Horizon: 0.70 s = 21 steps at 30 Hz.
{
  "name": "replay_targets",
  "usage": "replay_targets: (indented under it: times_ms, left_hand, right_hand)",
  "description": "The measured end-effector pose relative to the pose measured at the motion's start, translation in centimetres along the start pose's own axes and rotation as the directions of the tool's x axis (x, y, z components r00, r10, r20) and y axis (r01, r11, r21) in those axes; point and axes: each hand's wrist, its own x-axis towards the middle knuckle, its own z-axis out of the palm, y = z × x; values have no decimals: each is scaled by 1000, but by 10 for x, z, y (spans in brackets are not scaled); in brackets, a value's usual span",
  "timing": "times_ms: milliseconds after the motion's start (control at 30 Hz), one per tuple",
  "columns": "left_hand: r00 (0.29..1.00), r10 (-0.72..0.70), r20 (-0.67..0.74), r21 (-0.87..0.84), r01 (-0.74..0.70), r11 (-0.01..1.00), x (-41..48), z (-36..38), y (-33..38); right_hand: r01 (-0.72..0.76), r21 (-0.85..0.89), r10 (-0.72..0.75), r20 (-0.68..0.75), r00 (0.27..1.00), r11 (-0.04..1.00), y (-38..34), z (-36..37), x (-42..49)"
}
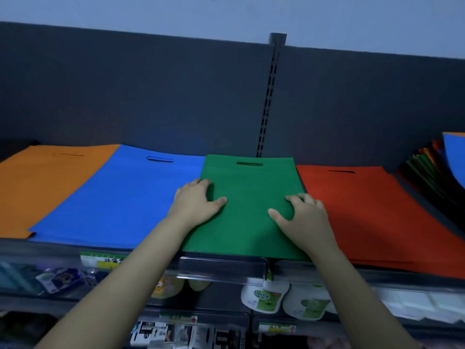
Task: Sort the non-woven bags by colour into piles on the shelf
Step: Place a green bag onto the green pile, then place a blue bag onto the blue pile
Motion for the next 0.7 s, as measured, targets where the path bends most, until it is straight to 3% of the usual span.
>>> replay_targets:
  times_ms: [100,233,467,700]
  left_hand:
    - [1000,-2,-30,-182,-4,983,-1,-4,0]
    - [999,18,-37,-249,-27,968,-3,-5,0]
    - [998,9,-67,-283,-28,959,-7,-9,3]
    - [997,75,-8,-181,-75,981,-9,-8,5]
  right_hand:
    - [-19,115,24,-41,999,993,1,-3,-4]
    - [-49,199,49,5,999,979,3,-8,-3]
    - [-13,102,-1,133,991,995,6,-19,1]
    - [24,133,-51,203,978,991,20,-38,-2]
